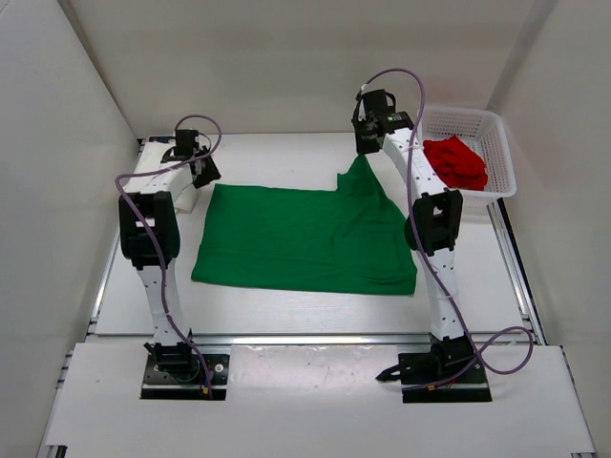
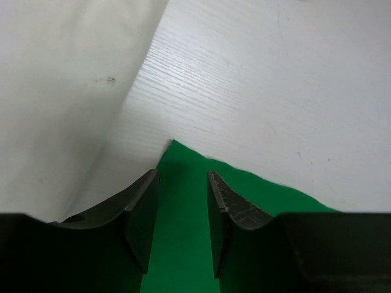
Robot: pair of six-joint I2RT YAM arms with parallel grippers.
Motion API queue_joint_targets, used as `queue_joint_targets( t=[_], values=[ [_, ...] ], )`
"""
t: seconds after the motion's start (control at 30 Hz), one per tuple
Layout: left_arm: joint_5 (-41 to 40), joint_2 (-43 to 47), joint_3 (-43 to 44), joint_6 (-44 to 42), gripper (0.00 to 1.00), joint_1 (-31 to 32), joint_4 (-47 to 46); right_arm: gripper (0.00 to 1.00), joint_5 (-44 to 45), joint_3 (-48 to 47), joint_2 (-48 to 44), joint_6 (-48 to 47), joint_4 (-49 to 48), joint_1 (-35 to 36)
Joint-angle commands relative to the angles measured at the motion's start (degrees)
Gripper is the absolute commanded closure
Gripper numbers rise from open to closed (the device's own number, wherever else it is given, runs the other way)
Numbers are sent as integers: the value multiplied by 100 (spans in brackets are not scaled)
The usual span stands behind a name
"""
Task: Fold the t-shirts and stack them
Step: Grap the side of the flattened tshirt furthest away from the robot with both arms
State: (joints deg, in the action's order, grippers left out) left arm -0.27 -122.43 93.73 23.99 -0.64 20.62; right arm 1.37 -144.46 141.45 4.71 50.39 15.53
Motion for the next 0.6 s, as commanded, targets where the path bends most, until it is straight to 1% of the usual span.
queue_joint_targets(
  t=[0.0,0.07,0.1,0.2,0.33,0.43,0.57],
  values=[
    [-306,-123,583,-175,53,153,467,100,-58,-65,-311,47,23,55],
    [-350,-429,909,-236,55,223,705,100,-75,-47,-337,21,-21,55],
    [-359,-474,1066,-245,55,223,785,100,-232,-64,-337,12,-3,64],
    [-456,-676,1305,-245,53,214,917,100,-347,-64,-337,13,-21,73],
    [-518,-931,1744,-325,55,258,1224,100,-400,-64,-319,12,-20,91],
    [-570,-949,1649,-333,55,188,1251,100,-453,-47,-276,30,-12,38],
    [-614,-774,1394,-298,50,240,1049,100,-514,-73,-284,38,-29,38]
  ],
)
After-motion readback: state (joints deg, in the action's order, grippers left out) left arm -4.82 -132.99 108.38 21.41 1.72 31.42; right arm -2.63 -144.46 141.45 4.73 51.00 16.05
